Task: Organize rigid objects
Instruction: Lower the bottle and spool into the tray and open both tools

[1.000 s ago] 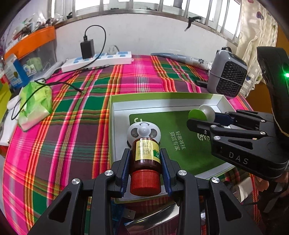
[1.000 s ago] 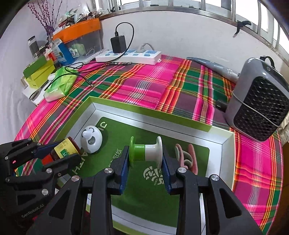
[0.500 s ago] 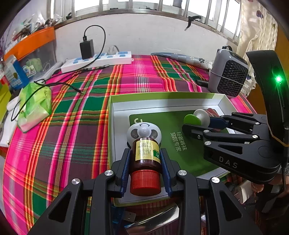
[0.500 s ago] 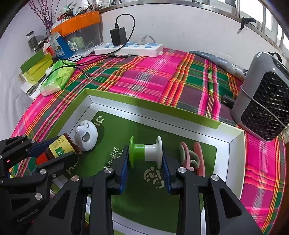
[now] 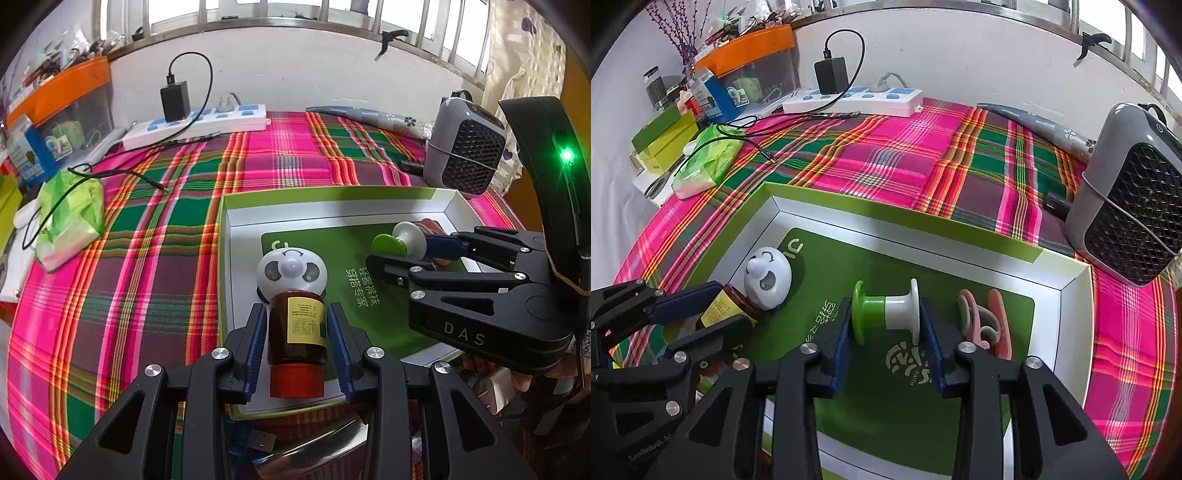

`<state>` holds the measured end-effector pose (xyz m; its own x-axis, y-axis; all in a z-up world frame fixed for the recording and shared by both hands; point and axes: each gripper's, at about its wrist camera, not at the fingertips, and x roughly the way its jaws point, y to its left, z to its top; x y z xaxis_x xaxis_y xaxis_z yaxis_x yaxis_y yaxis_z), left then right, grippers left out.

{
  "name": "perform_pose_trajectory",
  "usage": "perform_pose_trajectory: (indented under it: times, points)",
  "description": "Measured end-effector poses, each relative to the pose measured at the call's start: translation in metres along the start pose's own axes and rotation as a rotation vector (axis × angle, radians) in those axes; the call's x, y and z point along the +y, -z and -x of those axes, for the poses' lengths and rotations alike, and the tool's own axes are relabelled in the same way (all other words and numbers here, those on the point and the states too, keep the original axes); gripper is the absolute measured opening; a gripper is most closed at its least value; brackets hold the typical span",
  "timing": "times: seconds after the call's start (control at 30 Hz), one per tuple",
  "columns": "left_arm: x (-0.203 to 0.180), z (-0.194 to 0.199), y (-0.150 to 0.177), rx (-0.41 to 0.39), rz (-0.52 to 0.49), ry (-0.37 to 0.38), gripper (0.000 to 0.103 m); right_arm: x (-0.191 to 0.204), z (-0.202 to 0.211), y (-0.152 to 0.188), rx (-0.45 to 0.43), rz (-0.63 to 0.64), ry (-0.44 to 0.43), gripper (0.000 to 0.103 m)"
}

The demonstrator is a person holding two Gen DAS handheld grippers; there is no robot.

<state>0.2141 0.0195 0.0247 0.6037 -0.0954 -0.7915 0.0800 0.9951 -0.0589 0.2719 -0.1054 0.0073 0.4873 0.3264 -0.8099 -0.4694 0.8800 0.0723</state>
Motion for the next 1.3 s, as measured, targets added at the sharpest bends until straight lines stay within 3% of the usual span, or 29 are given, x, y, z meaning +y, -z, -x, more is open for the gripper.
perform_pose_trajectory:
  times: [1.3]
  points:
    - [-0.012, 0.069, 0.028, -0.093, -0.019, 0.007, 0.039, 0.019, 0.069, 0.031, -0.122, -0.053, 0.014, 0.046]
